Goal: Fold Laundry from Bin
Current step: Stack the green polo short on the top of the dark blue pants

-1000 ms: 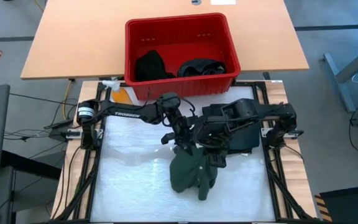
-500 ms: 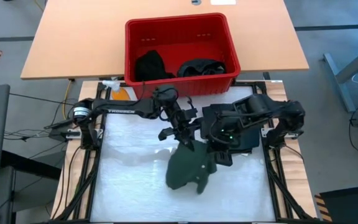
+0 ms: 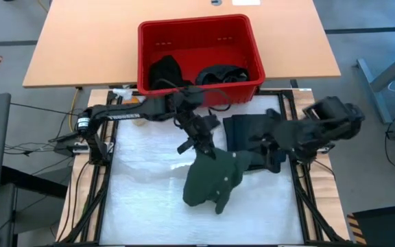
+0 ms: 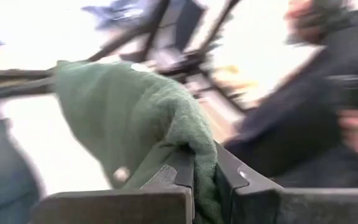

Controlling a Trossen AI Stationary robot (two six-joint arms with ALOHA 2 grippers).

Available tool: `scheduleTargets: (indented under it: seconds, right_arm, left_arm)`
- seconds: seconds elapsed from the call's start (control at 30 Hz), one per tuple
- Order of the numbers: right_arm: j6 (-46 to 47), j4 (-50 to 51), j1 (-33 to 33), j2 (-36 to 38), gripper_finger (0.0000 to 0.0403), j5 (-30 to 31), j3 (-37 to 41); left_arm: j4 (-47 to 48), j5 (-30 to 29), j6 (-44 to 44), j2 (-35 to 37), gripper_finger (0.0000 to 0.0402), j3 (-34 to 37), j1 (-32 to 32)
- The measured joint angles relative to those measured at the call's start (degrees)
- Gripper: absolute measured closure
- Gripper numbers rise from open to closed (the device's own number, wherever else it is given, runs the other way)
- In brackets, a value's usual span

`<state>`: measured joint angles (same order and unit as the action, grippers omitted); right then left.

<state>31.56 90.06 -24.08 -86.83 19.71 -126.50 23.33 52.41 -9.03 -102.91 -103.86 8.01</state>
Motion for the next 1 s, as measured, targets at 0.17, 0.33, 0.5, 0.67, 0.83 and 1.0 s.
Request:
scheduleTargets:
  seconds: [0.17,0.33,0.5,0.67,0.83,1.0]
  right_arm:
    - [10.71,-5.54,-7.08,6.04,0.0229,8.43,9.71]
    - [10.46,-10.47,-12.47,9.03,0.0256,9.67,18.11]
    - [15.07,-9.21,-14.75,12.85,0.0303,15.17,24.92]
    - [20.71,-9.34,-16.8,18.11,0.0344,15.82,30.23]
    - [25.35,-8.34,-18.37,23.21,0.0381,15.07,34.0]
    - [25.67,-7.56,-18.31,26.56,0.0386,10.81,35.67]
  left_arm:
    - [25.05,-26.39,10.84,0.87,0.0401,-11.88,-0.31]
    - [34.71,-42.7,9.03,0.87,0.0401,-19.99,-0.17]
    - [42.4,-54.37,3.92,0.87,0.0401,-25.31,-0.15]
    - [46.29,-68.45,-7.3,0.8,0.0401,-27.25,-0.17]
    - [45.92,-79.01,-18.95,-2.17,0.0401,-27.2,-0.15]
    - [40.33,-83.43,-25.04,-7.58,0.0396,-27.16,-0.82]
